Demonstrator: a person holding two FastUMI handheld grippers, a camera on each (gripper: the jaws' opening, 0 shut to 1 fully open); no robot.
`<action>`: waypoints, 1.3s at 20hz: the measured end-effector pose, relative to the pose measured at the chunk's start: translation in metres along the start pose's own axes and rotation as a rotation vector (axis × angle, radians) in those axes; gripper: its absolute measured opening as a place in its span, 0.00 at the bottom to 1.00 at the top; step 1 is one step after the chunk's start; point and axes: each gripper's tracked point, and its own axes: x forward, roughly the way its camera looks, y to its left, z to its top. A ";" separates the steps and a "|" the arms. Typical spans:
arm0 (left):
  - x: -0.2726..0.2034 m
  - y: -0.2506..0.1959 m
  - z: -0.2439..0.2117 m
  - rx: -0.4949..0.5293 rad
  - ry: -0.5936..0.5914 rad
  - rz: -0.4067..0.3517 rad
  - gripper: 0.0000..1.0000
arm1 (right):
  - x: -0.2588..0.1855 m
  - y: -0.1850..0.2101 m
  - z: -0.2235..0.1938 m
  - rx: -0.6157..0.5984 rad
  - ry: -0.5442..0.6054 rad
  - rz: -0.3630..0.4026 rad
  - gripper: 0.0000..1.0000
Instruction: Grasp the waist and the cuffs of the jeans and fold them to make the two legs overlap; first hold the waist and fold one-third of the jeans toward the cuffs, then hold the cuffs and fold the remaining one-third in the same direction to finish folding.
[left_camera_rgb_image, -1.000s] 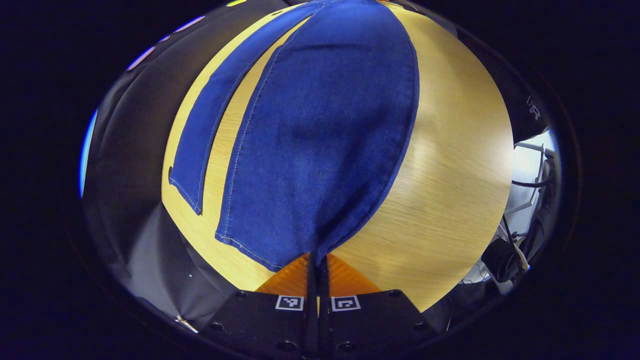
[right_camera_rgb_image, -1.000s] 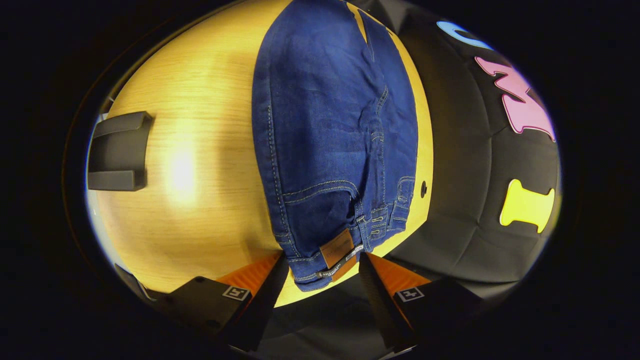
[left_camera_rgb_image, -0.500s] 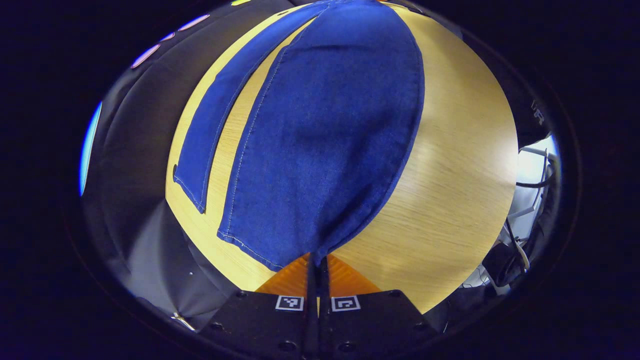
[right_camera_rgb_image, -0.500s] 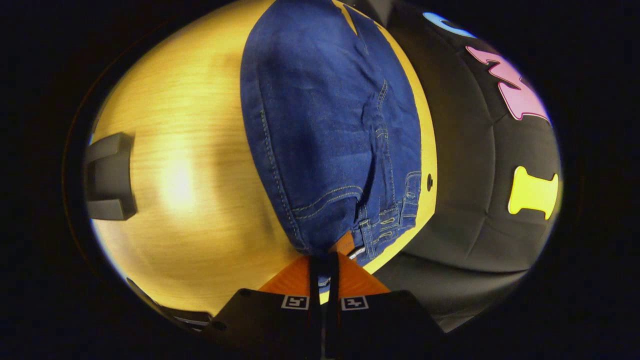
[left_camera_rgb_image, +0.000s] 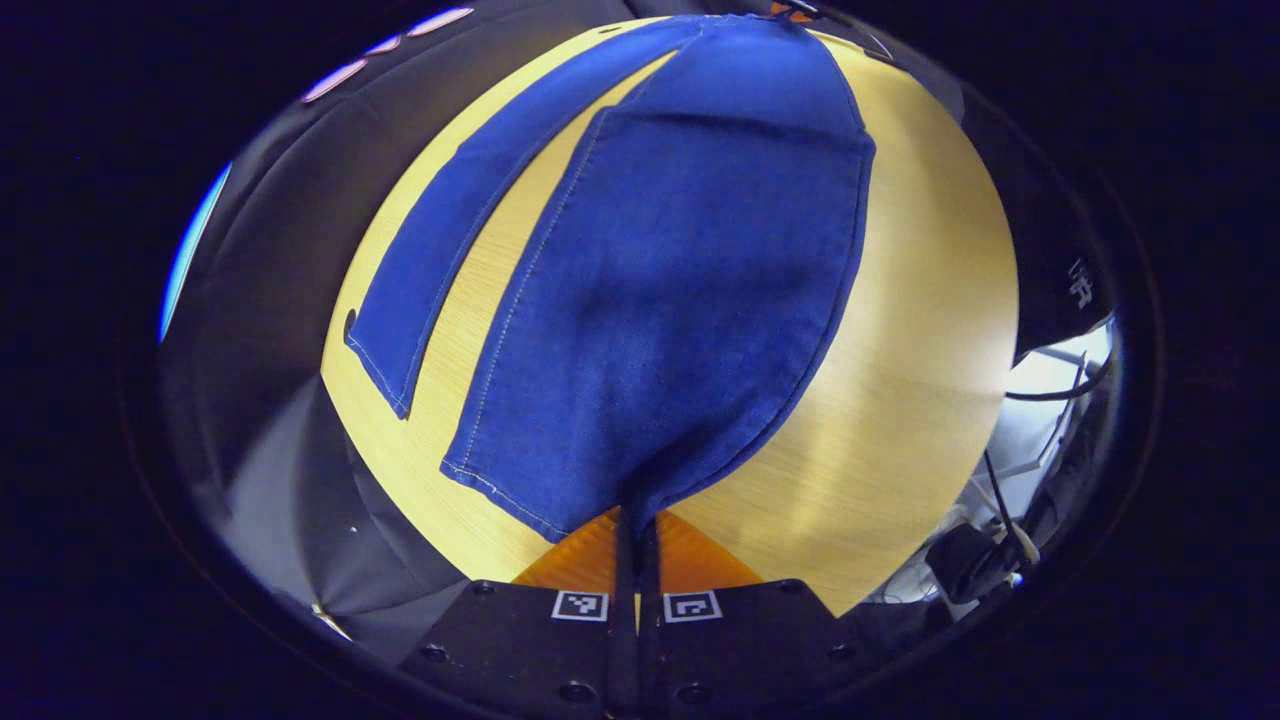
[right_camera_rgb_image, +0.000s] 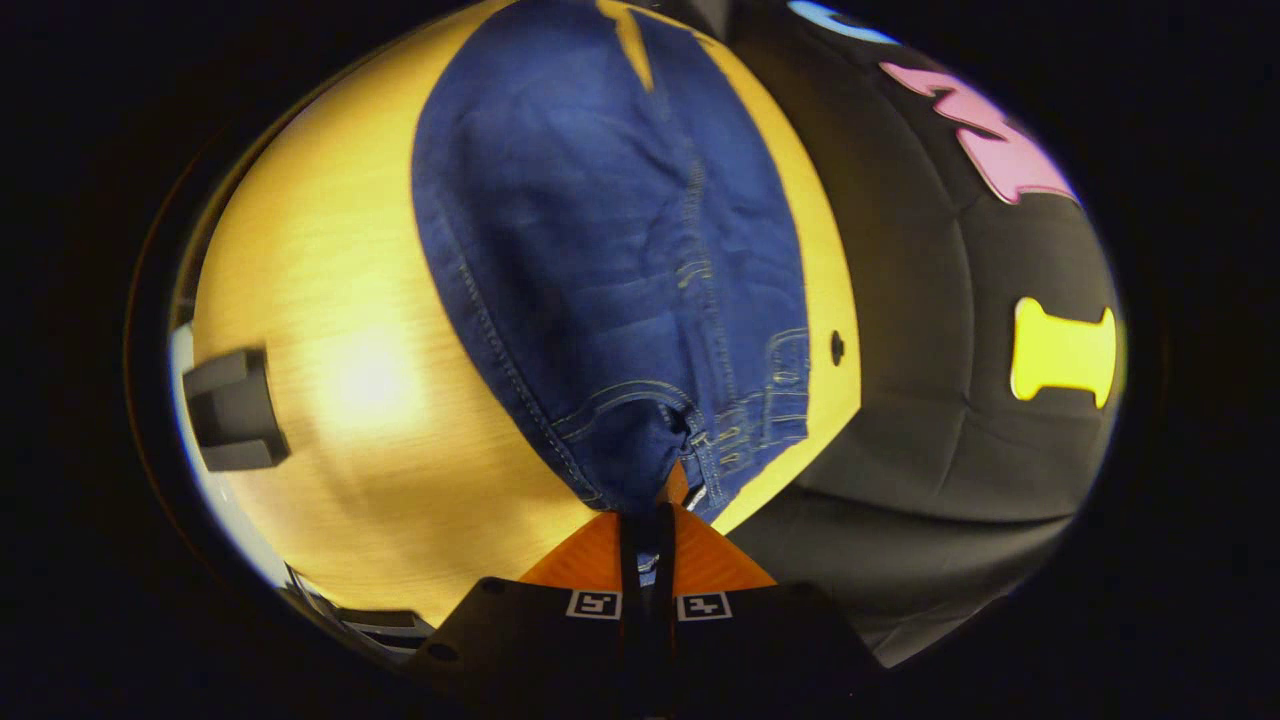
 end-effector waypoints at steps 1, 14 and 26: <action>-0.008 -0.001 0.003 -0.024 -0.013 -0.019 0.06 | -0.007 -0.015 0.009 0.030 -0.017 -0.024 0.05; -0.064 0.145 0.105 -0.446 -0.278 -0.084 0.06 | -0.015 -0.196 0.103 0.641 -0.068 -0.194 0.05; 0.014 0.305 0.153 -0.886 -0.173 0.186 0.06 | -0.058 -0.267 0.099 1.185 0.010 -0.348 0.05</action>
